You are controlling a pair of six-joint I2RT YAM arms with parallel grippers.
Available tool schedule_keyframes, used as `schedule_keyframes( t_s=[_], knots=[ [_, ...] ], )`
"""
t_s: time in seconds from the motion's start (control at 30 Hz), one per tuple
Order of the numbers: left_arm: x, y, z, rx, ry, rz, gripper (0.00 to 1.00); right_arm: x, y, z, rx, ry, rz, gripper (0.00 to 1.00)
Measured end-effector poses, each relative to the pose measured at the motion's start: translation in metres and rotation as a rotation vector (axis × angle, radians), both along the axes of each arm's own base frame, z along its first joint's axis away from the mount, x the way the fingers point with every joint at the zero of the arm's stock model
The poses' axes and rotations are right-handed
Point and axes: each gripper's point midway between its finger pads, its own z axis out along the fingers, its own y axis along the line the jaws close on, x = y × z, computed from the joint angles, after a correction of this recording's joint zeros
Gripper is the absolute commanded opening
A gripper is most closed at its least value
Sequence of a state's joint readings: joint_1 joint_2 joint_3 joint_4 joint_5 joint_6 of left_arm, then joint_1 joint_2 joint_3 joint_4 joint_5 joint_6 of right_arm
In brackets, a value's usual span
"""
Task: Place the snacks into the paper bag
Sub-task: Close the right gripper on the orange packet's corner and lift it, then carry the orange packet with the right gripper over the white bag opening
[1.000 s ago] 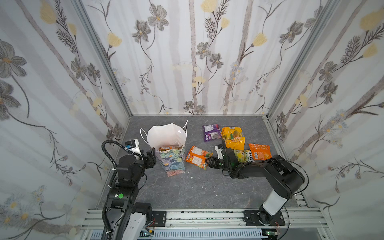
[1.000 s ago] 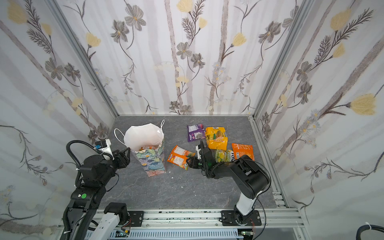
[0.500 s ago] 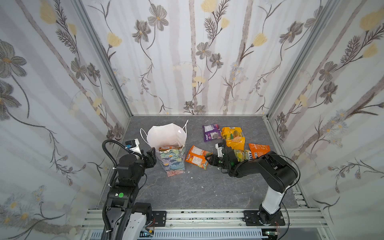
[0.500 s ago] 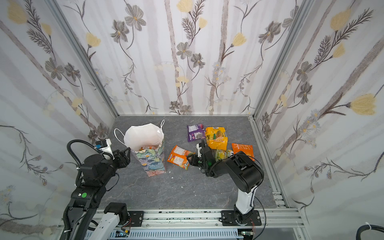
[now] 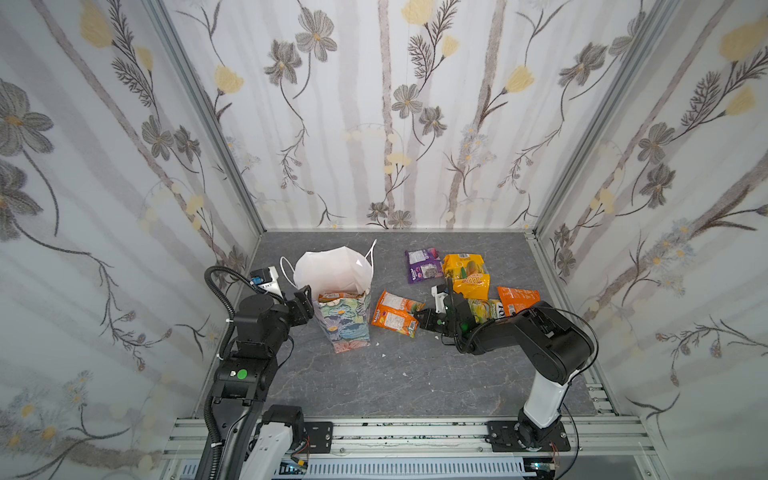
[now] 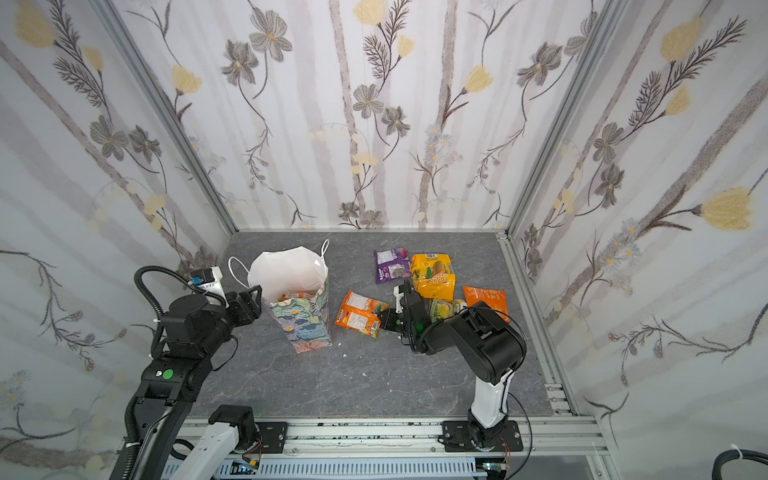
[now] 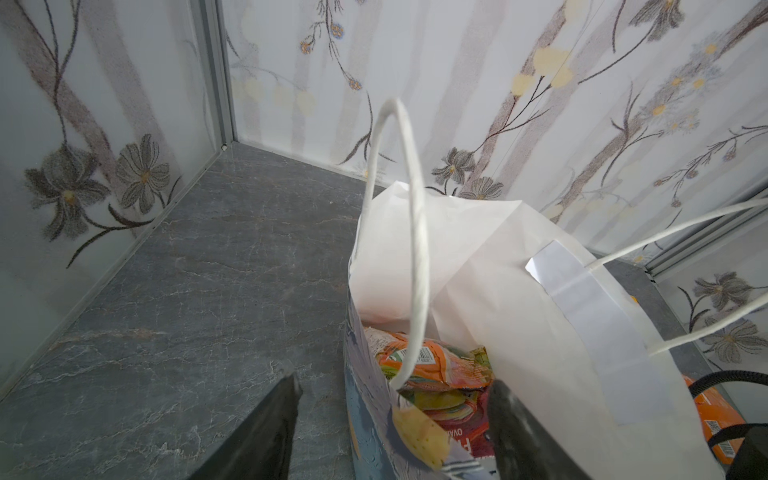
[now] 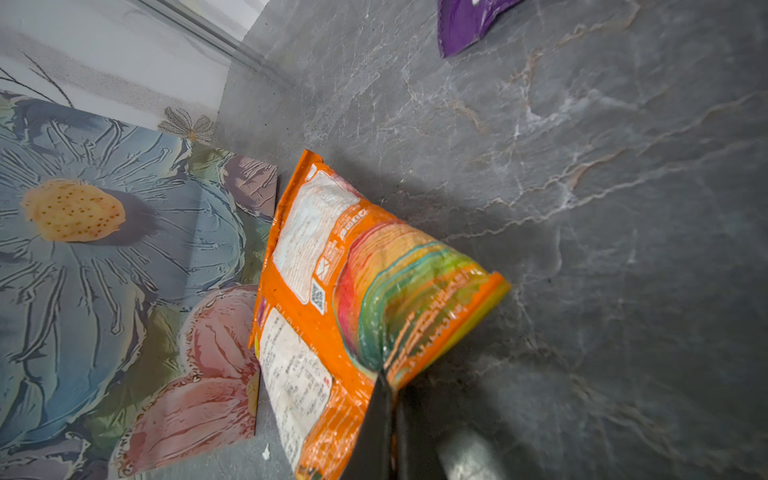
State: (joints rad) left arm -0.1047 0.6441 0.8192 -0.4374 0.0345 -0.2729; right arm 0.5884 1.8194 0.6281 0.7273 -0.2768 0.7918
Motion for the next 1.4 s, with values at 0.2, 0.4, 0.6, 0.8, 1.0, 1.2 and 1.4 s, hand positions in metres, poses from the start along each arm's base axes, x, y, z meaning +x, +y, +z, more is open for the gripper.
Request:
schedule_keyframes(
  t_s=[0.2,0.4,0.6,0.8,1.0,1.2,1.4],
  knots=[
    [0.015,0.001,-0.012,0.004,0.064,0.005,0.71,-0.009,-0.009,0.010,-0.001,-0.011,-0.013,0.00],
    [0.021,0.001,-0.024,0.007,0.110,0.000,0.69,-0.014,-0.014,0.041,0.011,-0.063,-0.010,0.00],
    [0.022,0.005,-0.026,0.019,0.111,0.010,0.60,-0.022,-0.018,0.080,0.005,-0.145,0.008,0.00],
    [0.022,0.003,-0.032,0.014,0.105,-0.011,0.52,-0.030,-0.025,0.107,-0.029,-0.197,0.013,0.00],
    [0.021,-0.003,-0.034,0.000,0.086,-0.044,0.50,-0.039,-0.024,0.137,-0.044,-0.257,0.046,0.00],
    [0.022,-0.005,-0.034,-0.004,0.079,-0.055,0.47,-0.044,-0.015,0.182,-0.038,-0.348,0.091,0.00],
    [0.020,-0.005,-0.033,-0.004,0.074,-0.056,0.44,-0.049,-0.006,0.209,-0.025,-0.398,0.125,0.00]
  ],
)
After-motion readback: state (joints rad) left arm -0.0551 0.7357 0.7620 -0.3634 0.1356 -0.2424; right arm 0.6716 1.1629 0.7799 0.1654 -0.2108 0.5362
